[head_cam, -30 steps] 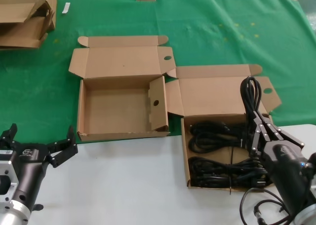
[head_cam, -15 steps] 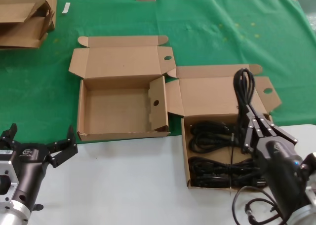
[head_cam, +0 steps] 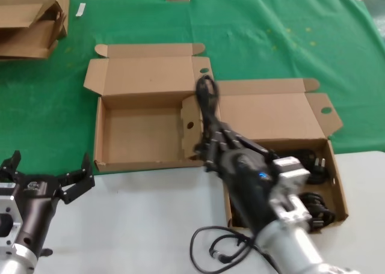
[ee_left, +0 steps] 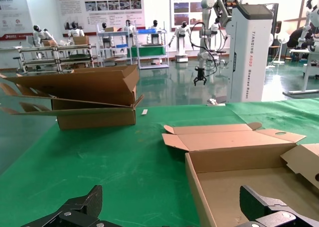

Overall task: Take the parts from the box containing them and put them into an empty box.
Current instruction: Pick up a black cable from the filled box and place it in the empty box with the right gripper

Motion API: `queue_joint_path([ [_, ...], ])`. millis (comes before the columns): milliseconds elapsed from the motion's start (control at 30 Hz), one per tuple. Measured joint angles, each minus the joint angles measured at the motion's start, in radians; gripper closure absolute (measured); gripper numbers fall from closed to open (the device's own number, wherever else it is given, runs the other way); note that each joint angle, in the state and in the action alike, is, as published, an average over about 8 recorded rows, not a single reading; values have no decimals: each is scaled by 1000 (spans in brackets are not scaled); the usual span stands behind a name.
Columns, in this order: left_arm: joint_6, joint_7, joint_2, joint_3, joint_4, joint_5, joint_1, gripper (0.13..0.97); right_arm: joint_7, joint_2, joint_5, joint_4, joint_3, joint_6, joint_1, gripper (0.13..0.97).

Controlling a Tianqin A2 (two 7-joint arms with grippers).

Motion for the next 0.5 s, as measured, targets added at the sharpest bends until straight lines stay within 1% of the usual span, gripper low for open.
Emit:
queue_joint_path([
  [100, 0, 0, 0, 0, 0, 0, 0, 132, 2, -1, 12, -78, -76, 41, 74, 941],
  [200, 0, 0, 0, 0, 0, 0, 0, 132, 64, -2, -24, -167, -155, 90, 155, 941],
  [300, 0, 0, 0, 0, 0, 0, 0, 132, 175, -2, -99, -262, -236, 144, 237, 941],
  [500, 0, 0, 0, 0, 0, 0, 0, 132, 438, -1, -272, -441, -389, 265, 390, 941],
])
